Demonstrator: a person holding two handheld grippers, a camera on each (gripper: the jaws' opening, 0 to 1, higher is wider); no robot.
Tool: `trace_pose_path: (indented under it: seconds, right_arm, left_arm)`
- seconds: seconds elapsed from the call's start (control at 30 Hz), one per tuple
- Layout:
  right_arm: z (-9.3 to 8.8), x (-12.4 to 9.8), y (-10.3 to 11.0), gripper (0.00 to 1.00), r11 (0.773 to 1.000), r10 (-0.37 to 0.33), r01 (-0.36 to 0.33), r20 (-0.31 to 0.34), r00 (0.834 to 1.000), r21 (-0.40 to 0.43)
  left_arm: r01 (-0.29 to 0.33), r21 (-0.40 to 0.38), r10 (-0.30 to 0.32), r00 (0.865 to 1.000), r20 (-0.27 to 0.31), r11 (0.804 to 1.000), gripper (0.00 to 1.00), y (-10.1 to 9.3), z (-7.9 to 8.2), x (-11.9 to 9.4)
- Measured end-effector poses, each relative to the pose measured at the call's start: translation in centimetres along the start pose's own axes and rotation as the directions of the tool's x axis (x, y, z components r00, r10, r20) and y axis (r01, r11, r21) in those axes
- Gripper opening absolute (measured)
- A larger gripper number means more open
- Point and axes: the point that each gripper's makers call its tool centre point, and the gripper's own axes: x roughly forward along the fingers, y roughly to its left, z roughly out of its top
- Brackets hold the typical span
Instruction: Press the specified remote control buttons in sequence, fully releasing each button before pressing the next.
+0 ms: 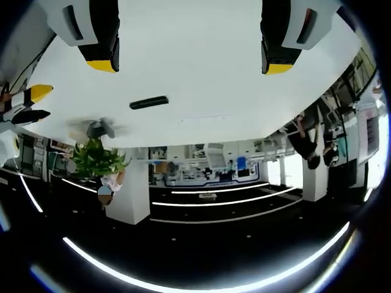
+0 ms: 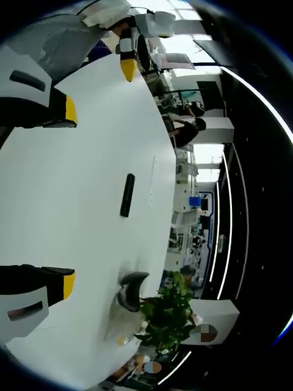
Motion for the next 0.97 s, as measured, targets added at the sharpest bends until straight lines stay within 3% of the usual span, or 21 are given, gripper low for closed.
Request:
trace_pose_path:
  seconds: [0.97]
  right_arm:
    - [0.26, -0.04, -0.10, 0.94, 1.000, -0.007, 0.007, 0.012, 1.000, -0.002]
  left_arm:
    - [0.016, 0.012, -0.016, 1.000, -0.025, 1.000, 0.99, -0.26, -0.45, 0.14]
